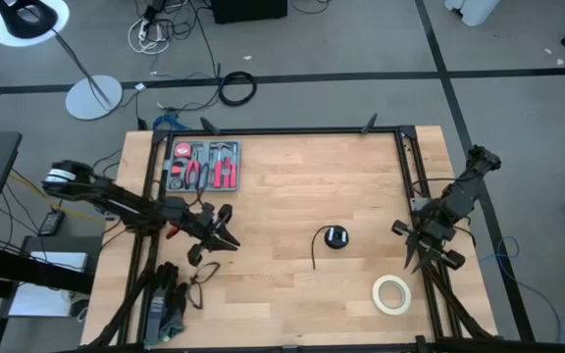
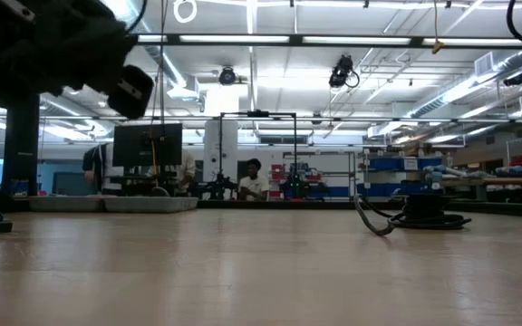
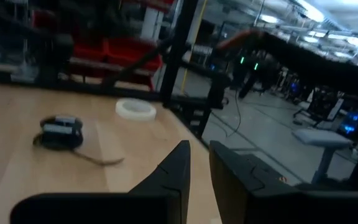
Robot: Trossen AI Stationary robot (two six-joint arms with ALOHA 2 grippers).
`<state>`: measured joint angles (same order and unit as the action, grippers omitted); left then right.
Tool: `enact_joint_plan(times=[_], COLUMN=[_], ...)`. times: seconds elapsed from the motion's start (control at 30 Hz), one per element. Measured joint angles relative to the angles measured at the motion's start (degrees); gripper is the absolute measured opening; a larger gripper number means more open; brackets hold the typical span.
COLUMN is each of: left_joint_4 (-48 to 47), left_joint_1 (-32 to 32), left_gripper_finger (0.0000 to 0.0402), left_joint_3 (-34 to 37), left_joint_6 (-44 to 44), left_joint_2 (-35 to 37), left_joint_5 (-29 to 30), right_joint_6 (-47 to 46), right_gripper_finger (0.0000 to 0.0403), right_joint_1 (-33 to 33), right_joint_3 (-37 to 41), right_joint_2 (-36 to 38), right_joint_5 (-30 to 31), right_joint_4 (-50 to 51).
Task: Coil cords
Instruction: Return to Home Position
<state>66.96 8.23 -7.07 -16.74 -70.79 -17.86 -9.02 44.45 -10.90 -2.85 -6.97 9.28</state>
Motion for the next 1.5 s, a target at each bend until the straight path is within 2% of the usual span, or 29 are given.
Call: enact_joint_plan(times=[0.27,0.6,0.83,0.97,1.37,1.5], left_joint_4=[-7.34,-28.73,-44.32,-49.85,-53.86,-49.55], left_joint_1=[0.00,0.00,0.00,0.00,0.00,0.00], left_gripper_finger=[0.0064,0.0064,0.0064,0.0064,0.0064,0.0064], left_joint_3=[5.25,6.60,6.60,6.60,6.64,6.64], left_joint_6=[0.00,-0.01,-0.02,-0.02,-0.01,-0.02], left_joint_2=[17.68,32.12,47.36,54.71,70.76,70.76], left_joint_5=[0.25,0.45,0.46,0.45,0.47,0.26], right_joint_6=[-0.25,-0.03,0.00,0.00,-0.02,-0.02], right_gripper_finger=[0.0084,0.0084,0.0084,0.0084,0.0084,0.0084], right_joint_1=[0.00,0.00,-0.02,-0.02,-1.67,-2.85], right_joint_3=[10.37,10.34,10.36,10.38,10.43,10.43], right_joint_2=[-0.94,-1.56,-1.65,-2.05,-6.70,-7.74], right_joint_5=[1.02,2.04,2.10,2.63,2.65,2.67], right_joint_4=[-10.88,-10.45,-10.58,-10.49,-10.45,-10.44])
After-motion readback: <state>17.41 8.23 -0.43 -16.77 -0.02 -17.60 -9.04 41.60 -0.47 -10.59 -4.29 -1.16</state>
